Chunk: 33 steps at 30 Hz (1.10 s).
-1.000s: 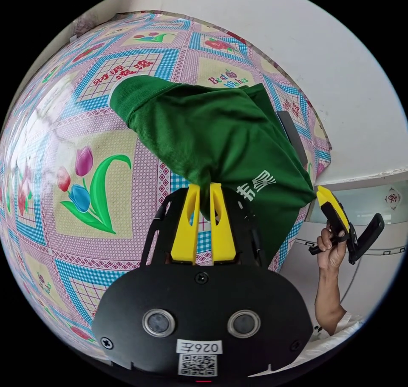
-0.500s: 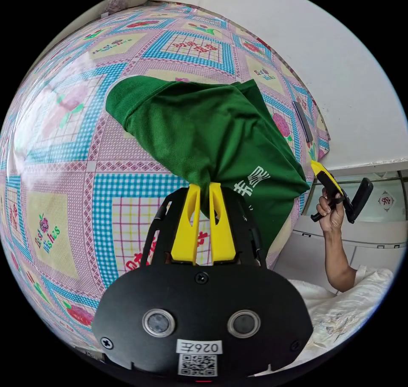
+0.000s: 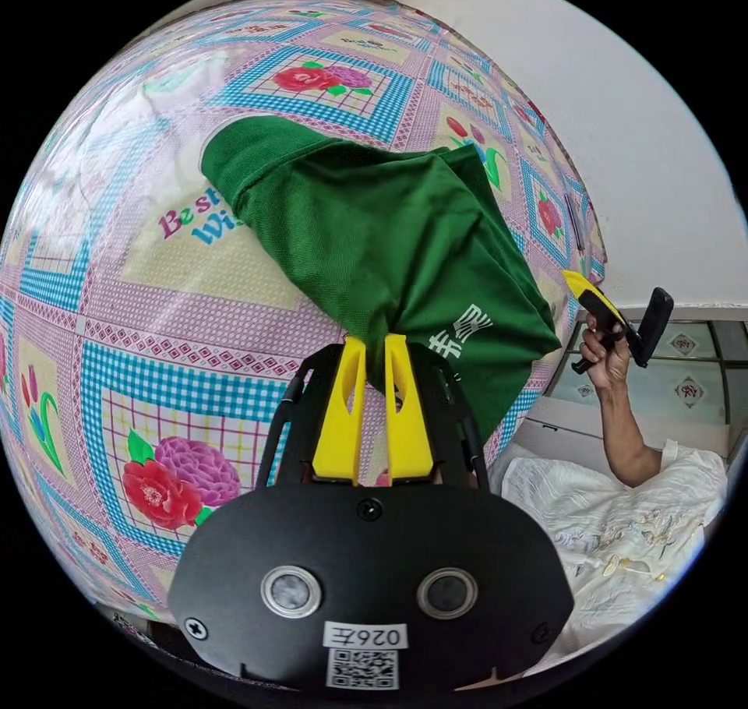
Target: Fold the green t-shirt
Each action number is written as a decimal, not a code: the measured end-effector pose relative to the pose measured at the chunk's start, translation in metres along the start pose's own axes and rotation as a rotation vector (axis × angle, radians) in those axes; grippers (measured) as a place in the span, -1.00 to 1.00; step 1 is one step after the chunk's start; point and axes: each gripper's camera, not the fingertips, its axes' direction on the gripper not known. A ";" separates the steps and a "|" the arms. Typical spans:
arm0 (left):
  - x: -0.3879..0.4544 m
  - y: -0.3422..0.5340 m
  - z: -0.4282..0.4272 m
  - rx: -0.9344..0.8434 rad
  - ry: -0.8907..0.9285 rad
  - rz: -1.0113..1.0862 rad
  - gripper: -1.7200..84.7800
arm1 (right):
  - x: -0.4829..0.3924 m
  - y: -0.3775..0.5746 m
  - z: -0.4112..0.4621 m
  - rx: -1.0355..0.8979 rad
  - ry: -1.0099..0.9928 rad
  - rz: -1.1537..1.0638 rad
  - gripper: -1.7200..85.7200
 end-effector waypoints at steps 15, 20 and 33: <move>-0.101 0.049 -0.041 -0.007 0.075 -0.016 -0.83 | -0.074 -0.016 0.044 -0.077 0.005 -0.065 -0.85; -0.126 0.102 -0.080 0.096 0.115 -0.036 -0.59 | -0.079 -0.018 0.054 -0.074 -0.024 -0.041 -0.82; -0.134 0.239 -0.128 0.277 0.180 -0.077 -0.72 | -0.076 -0.049 0.107 -0.197 0.041 -0.025 -0.97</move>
